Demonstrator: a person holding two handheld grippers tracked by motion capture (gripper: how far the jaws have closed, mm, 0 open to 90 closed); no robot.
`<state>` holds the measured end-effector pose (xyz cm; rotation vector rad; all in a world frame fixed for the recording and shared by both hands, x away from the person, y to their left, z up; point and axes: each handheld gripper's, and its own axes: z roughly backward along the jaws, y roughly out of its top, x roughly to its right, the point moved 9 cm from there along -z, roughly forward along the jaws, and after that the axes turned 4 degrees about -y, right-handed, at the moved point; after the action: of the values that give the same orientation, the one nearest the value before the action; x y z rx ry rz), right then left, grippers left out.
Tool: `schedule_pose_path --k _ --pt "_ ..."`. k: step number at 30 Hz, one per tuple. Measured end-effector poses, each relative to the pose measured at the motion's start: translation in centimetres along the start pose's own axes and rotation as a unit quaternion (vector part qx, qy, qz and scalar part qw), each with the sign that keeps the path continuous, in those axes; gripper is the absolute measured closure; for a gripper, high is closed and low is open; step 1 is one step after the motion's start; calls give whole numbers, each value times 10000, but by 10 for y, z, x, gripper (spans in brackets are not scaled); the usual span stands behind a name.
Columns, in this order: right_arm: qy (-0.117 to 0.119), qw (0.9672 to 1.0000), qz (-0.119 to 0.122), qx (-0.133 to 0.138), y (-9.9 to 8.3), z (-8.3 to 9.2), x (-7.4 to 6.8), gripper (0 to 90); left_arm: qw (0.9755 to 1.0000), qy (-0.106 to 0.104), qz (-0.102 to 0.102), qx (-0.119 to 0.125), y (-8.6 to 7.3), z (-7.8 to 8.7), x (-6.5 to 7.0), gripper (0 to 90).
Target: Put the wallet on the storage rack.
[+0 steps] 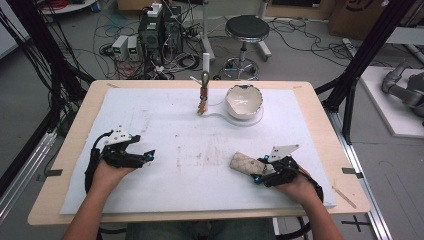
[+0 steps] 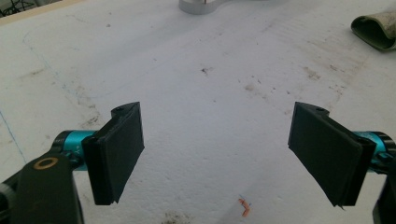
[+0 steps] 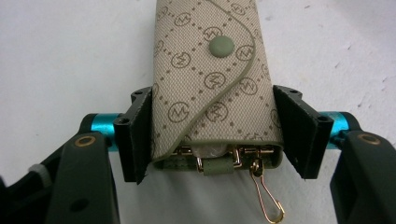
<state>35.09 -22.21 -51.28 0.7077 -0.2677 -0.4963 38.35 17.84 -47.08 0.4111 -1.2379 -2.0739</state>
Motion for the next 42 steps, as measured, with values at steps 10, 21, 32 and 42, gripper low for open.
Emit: schedule_pose_path --k 10,21,32,42 --pt "-158 9992 18 369 23 15 1 353 10000 -65 8 -18 -2 0 1 182" --pt "-507 9962 -280 657 50 31 30 362 10000 -84 10 42 0 1 1 182" --pt "-893 9921 -338 814 95 45 65 367 9999 -66 29 78 0 2 1 182" --pt "-1141 9901 -470 670 123 41 94 369 9999 -61 52 96 0 3 0 182"
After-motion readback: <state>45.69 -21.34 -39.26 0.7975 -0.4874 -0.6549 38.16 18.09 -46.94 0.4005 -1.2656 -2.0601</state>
